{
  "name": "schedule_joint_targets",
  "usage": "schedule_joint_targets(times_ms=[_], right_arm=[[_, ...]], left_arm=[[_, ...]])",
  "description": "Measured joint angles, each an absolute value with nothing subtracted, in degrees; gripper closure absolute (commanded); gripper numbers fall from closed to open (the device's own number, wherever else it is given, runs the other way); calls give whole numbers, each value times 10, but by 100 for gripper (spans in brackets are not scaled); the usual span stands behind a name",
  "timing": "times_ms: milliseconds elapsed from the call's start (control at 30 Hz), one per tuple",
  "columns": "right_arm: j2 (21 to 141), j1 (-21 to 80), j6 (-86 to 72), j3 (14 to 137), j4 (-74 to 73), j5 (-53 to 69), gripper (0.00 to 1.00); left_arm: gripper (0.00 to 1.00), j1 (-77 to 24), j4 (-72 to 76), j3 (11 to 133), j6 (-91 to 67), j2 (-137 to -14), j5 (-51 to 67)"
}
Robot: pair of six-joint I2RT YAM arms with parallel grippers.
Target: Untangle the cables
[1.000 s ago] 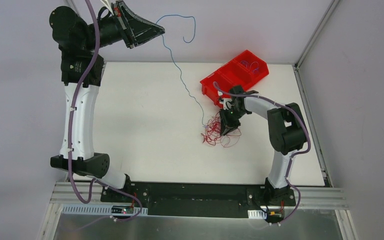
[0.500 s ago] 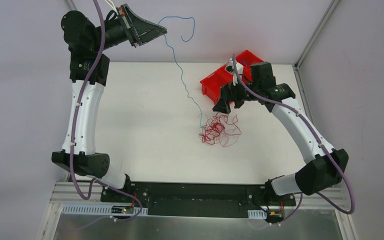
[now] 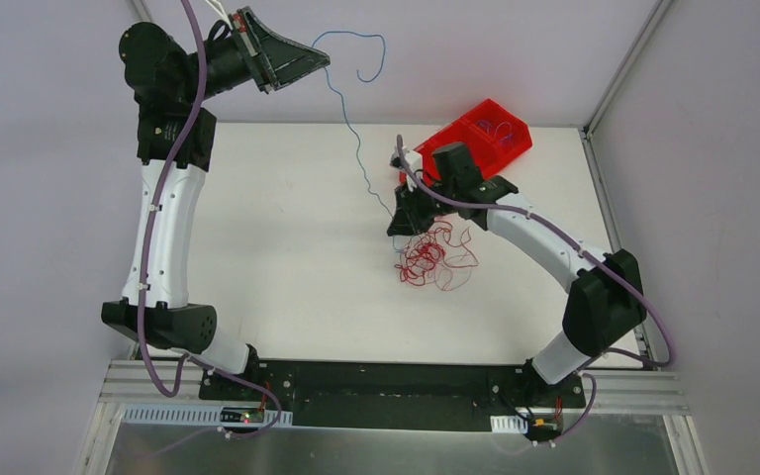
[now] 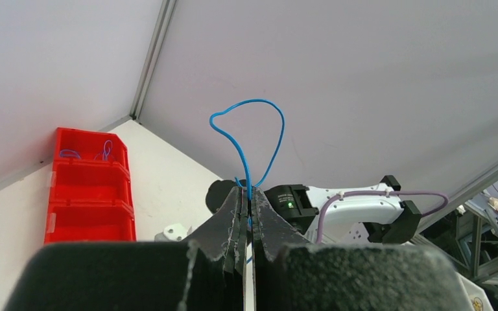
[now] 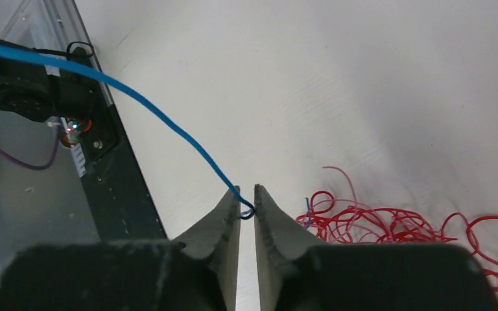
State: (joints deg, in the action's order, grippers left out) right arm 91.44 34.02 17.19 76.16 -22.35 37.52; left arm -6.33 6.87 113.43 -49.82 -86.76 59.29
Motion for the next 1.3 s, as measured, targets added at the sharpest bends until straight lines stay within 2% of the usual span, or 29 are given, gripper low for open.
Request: schedule_joint_targets(times_ms=[133,233,433,567,700,867,1300], right_arm=[[915,347,140,774,-216,363,100],[905,358,91,831,-225,365,100],[793,392,13,948,-191,385,100],[735,360,-6,925,-166,387,100],[749,355,8,886,-170,378,100],[788,361,49,853,-211,376,100],[755,381,69,825,-210,385,96]], left_arm=[[100,-63,53,1112,-476,-854,579],[100,-63,15,1054,-436,-826,552],[100,-64,-61,906,-355,-795,519],[100,-81,-102,819,-333,-795,524],[100,-139,-120,778,-314,-788,555],[100,-185,-122,771,-306,-759,609],[100,-222,-113,771,-305,-756,670]])
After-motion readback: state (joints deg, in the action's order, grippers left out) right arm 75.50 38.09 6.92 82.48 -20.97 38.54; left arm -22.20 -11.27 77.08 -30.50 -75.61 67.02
